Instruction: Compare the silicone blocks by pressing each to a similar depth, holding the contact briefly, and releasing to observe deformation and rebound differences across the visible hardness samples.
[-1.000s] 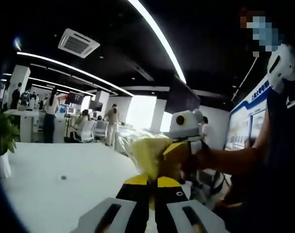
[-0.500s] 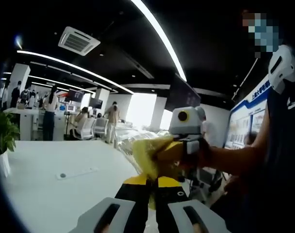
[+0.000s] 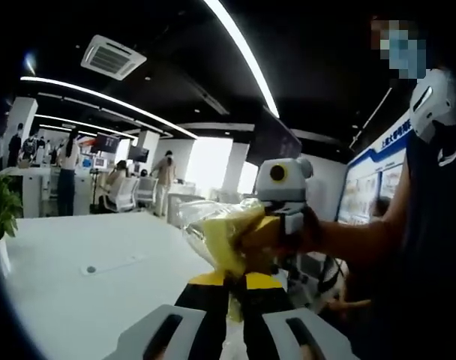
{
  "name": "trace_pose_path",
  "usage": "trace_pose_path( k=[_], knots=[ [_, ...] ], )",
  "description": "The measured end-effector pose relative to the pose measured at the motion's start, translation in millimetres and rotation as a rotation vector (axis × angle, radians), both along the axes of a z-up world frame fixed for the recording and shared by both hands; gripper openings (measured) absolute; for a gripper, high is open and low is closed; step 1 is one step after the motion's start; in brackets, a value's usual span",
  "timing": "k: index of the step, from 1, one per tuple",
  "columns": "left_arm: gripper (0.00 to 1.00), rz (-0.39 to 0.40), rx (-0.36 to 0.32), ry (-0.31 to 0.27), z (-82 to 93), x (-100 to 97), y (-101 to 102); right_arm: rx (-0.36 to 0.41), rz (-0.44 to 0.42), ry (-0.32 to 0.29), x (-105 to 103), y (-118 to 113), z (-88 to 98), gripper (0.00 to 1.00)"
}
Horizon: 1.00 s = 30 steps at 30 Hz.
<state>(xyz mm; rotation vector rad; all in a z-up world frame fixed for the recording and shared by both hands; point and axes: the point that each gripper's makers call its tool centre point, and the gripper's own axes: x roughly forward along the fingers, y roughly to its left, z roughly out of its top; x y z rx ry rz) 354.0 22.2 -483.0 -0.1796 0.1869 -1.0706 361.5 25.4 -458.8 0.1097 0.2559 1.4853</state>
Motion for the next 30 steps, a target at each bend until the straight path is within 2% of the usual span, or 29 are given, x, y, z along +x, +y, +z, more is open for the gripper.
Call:
trace_pose_path(
  k=[3, 7, 8, 9, 10, 11, 14, 16, 19, 21, 30],
  knots=[
    [0.03, -0.001, 0.005, 0.023, -0.8, 1.1, 1.0, 0.0, -0.004, 0.009, 0.7, 1.5, -0.6, 0.0],
    [0.01, 0.003, 0.004, 0.006, 2.5, 1.3, 3.1, 0.01, -0.006, 0.007, 0.7, 3.6, 3.1, 0.0],
    [0.01, 0.0, 0.0, 0.009, 3.4, 0.9, 4.2, 0.008, -0.002, 0.027, 0.5, 4.6, 4.1, 0.0],
    [0.01, 0.003, -0.003, 0.011, 4.1, 1.2, 4.8, 0.005, -0.002, 0.007, 0.7, 5.3, 4.5, 0.0],
    [0.01, 0.012, -0.001, 0.005, 4.9, 2.6, 6.4, 0.012, -0.011, -0.07, 3.0, 7.2, 6.9, 0.0],
    [0.0, 0.005, -0.001, 0.008, 5.3, 2.5, 7.8, 0.007, -0.006, -0.022, 0.0, 7.7, 5.2, 0.0],
    [0.01, 0.007, 0.005, 0.004, 5.3, 1.6, 8.9, 0.005, -0.004, -0.019, 1.5, 10.1, 5.3, 0.0],
    [0.0, 0.008, 0.011, 0.005, 4.7, 0.8, 9.5, 0.004, -0.012, 0.018, 2.1, 11.5, 4.1, 0.0],
    [0.0, 0.009, 0.006, 0.02, 3.7, -0.5, 9.8, 0.004, 0.007, -0.012, 0.7, 12.0, 3.4, 0.0],
    [0.0, 0.009, 0.004, 0.021, 4.2, -0.9, 9.7, 0.004, 0.004, 0.035, 1.1, 12.9, 3.9, 0.0],
    [0.01, 0.013, 0.002, 0.025, 6.4, -0.2, 9.7, 0.015, -0.007, 0.02, 2.6, 14.4, 4.6, 0.0]
  ],
)
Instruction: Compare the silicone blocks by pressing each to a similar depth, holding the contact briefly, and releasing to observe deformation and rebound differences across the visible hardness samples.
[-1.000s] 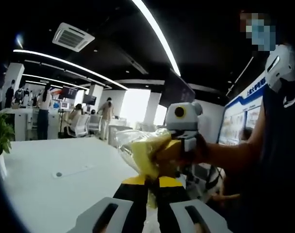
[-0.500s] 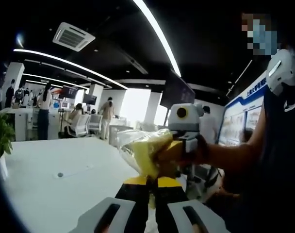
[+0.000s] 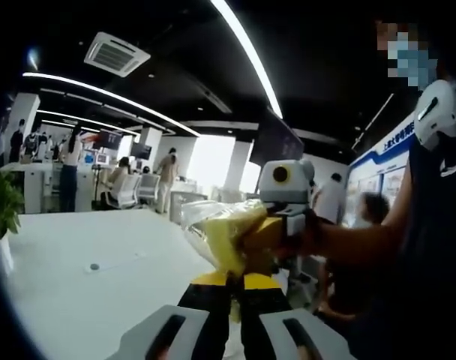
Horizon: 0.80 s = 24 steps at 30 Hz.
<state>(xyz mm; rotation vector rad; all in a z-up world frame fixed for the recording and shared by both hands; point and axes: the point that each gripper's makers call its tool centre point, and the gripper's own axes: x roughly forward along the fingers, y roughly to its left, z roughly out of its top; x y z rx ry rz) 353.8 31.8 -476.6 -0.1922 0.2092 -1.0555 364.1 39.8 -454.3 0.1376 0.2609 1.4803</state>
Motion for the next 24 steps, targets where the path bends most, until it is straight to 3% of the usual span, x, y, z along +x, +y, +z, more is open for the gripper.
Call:
trace_pose_path(
  k=[24],
  knots=[
    [0.01, 0.017, -0.005, 0.01, 7.2, -1.2, 1.0, 0.025, 0.01, 0.037, 1.9, 3.8, 2.3, 0.0]
  ],
)
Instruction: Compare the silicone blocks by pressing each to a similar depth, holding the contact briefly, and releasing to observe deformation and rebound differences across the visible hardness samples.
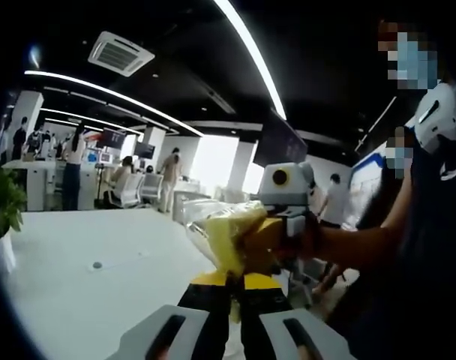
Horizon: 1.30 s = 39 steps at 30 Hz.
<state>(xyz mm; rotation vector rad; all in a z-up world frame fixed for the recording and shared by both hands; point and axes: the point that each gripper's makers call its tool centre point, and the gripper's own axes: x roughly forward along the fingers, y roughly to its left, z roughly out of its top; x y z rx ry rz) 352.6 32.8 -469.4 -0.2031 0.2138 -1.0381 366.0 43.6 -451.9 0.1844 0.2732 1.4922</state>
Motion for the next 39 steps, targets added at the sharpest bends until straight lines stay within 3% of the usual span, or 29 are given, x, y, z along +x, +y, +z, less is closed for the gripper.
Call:
trace_pose_path(
  k=[10, 15, 33, 39],
  knots=[
    [0.0, 0.005, 0.005, 0.015, 0.5, -0.8, 4.3, 0.009, 0.002, 0.001, 0.1, 4.8, 0.2, 0.0],
    [0.0, 0.01, 0.006, 0.017, 1.8, -0.3, 7.3, 0.017, -0.003, -0.034, 0.7, 8.2, 1.2, 0.0],
    [0.02, 0.013, -0.02, 0.015, 3.0, 2.2, 7.6, 0.035, -0.009, 0.0, 2.0, 5.8, 3.2, 0.0],
    [0.01, 0.007, -0.005, 0.008, 3.2, 2.6, 6.3, 0.039, -0.008, -0.02, 0.7, 4.2, 3.9, 0.0]
  ],
)
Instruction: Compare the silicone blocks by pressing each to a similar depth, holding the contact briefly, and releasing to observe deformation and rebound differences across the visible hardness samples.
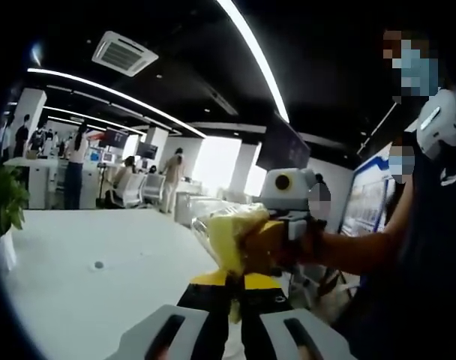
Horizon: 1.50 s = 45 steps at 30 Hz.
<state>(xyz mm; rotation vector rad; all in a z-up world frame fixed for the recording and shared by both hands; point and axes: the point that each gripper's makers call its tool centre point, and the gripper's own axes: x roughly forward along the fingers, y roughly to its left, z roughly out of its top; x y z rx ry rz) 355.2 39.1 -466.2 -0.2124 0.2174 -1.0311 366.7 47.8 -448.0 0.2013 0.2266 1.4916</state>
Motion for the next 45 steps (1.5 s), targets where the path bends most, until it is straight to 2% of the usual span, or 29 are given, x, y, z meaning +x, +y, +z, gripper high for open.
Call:
trace_pose_path(
  k=[1, 8, 11, 13, 20, 27, 38, 40, 41, 42, 44, 45],
  knots=[
    [0.01, -0.005, 0.003, 0.001, -0.3, -0.9, -0.6, -0.005, 0.004, 0.015, -0.8, -0.5, -0.5, 0.0],
    [0.0, 0.003, -0.003, -0.007, 2.7, 0.6, 0.9, -0.004, -0.003, -0.011, -0.3, 0.3, 4.3, 0.0],
    [0.0, -0.001, -0.012, -0.003, 3.8, -0.3, 2.8, -0.004, -0.001, -0.015, -1.7, 2.2, 5.5, 0.0],
    [0.0, -0.003, -0.017, 0.005, 3.8, -0.9, 3.9, -0.006, -0.001, 0.009, -1.9, 3.2, 4.8, 0.0],
    [0.0, 0.0, -0.028, 0.014, 4.3, -1.7, 8.1, 0.004, 0.003, -0.011, -3.9, 6.8, 6.1, 0.03],
    [0.0, -0.001, -0.044, 0.035, 3.3, -1.4, 9.8, 0.018, 0.004, -0.004, -2.7, 7.2, 5.8, 0.05],
    [0.0, 0.003, -0.061, 0.046, 4.4, -1.8, 11.3, 0.036, 0.009, -0.05, -3.4, 8.5, 8.8, 0.08],
    [0.0, 0.006, -0.066, 0.046, 5.0, -2.0, 12.0, 0.041, -0.001, -0.064, -1.1, 8.5, 9.8, 0.14],
    [0.0, 0.005, -0.076, 0.048, 6.3, -2.1, 12.0, 0.048, -0.019, -0.078, 2.5, 8.4, 11.6, 0.22],
    [0.0, 0.008, -0.097, 0.048, 10.0, -1.7, 12.6, 0.045, -0.034, -0.083, 5.4, 8.0, 11.4, 0.34],
    [0.0, 0.008, -0.097, 0.047, 12.0, -0.9, 13.0, 0.035, -0.07, -0.108, 13.1, 6.4, 11.2, 0.48],
    [0.0, 0.01, -0.096, 0.045, 13.2, -0.2, 13.4, 0.026, -0.093, -0.141, 17.0, 3.9, 11.4, 0.56]
  ],
)
